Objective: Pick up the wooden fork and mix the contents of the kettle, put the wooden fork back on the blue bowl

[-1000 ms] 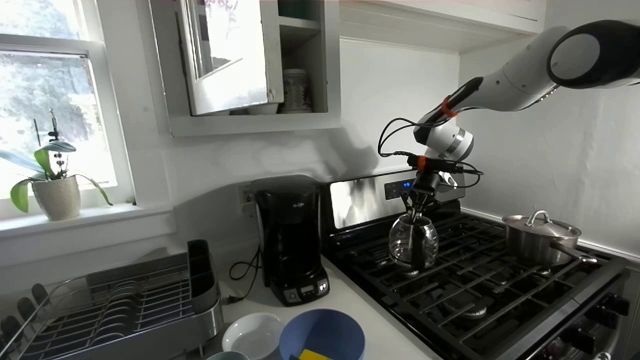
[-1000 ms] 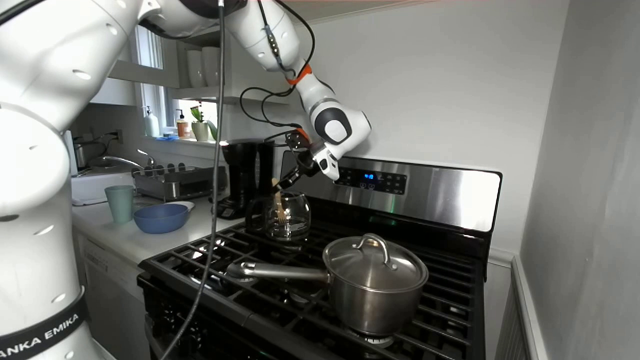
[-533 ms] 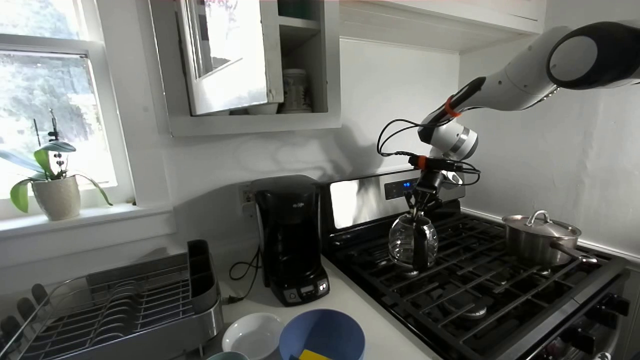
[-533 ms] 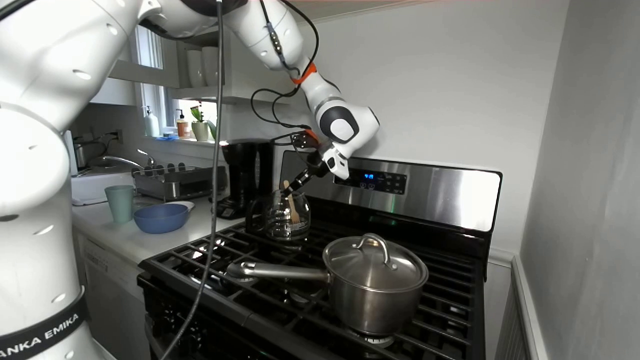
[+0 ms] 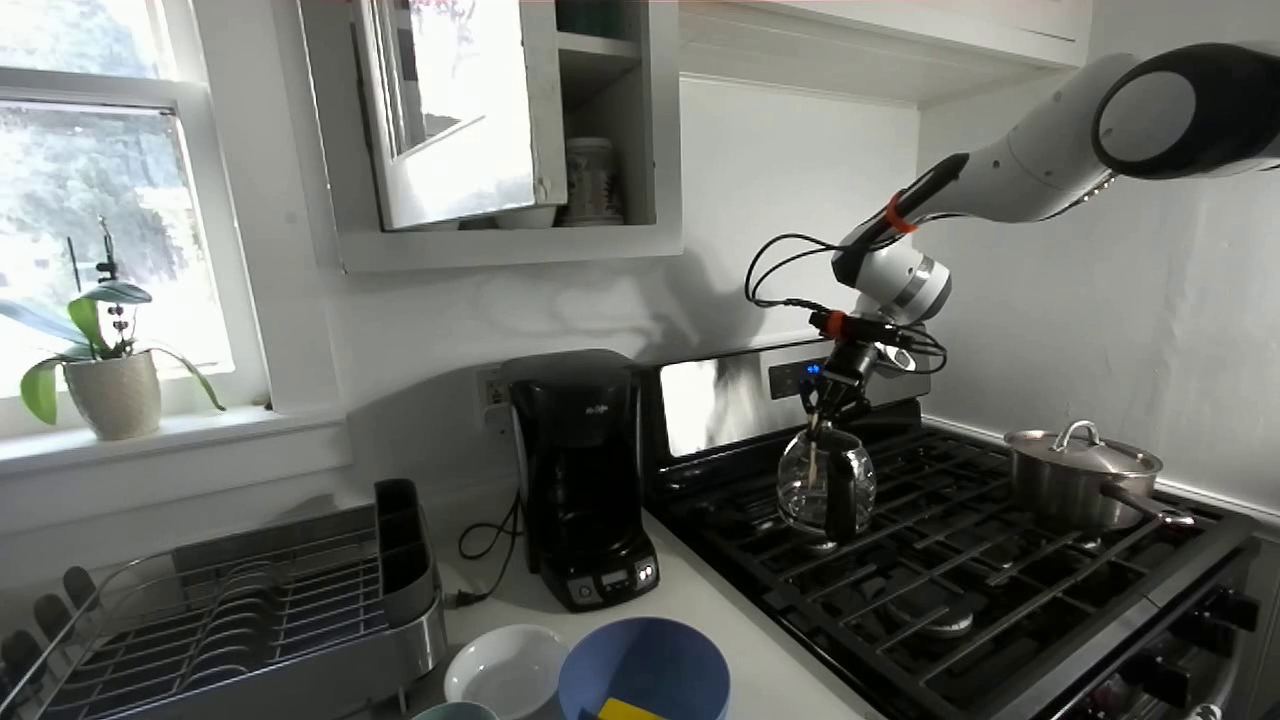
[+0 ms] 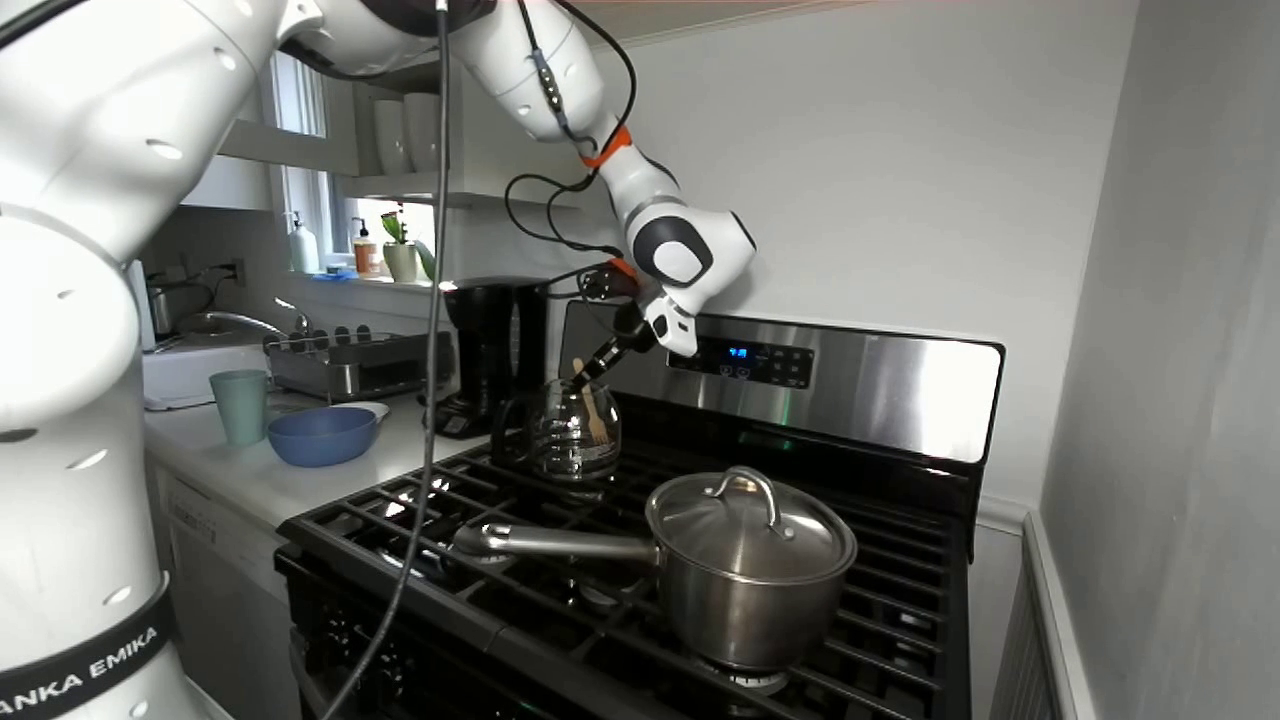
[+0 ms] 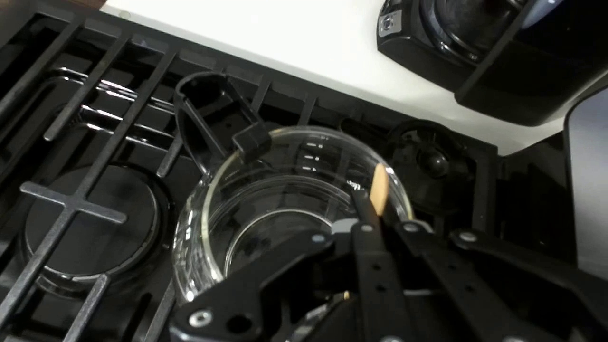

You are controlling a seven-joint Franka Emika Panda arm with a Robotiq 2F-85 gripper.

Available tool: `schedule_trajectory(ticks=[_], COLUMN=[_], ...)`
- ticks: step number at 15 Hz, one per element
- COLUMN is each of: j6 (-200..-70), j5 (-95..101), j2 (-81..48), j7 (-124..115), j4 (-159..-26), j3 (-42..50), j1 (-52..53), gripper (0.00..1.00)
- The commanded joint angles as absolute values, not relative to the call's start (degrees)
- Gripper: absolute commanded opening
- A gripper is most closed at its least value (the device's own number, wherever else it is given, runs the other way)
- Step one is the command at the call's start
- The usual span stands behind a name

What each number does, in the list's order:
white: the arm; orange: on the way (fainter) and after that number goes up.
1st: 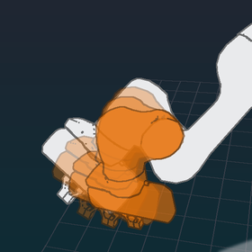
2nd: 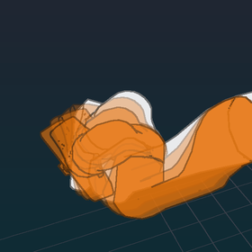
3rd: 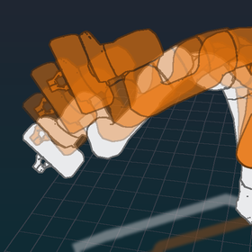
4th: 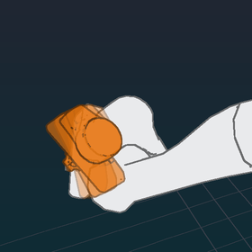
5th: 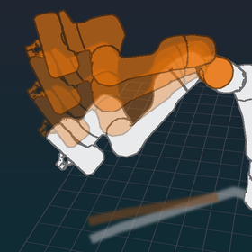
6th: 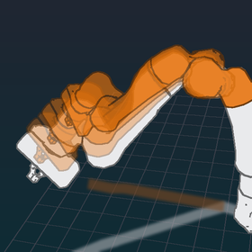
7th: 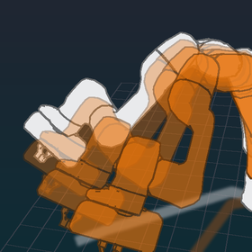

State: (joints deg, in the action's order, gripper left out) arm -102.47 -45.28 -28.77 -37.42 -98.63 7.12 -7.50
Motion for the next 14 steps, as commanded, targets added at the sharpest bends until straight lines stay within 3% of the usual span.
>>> schedule_trajectory(ticks=[1,5,14], j6=[-97.1,-90.6,-101.1], j5=[-46.6,-44.5,-43.1], j2=[-30.2,-31.6,-30.5], j7=[-36.9,-41.9,-48.0], j4=[-96.8,-95.4,-96.0], j3=[5.9,7.1,8.1], j1=[-8.3,-7.6,-6.2], gripper=[0.01,0.01,0.01])
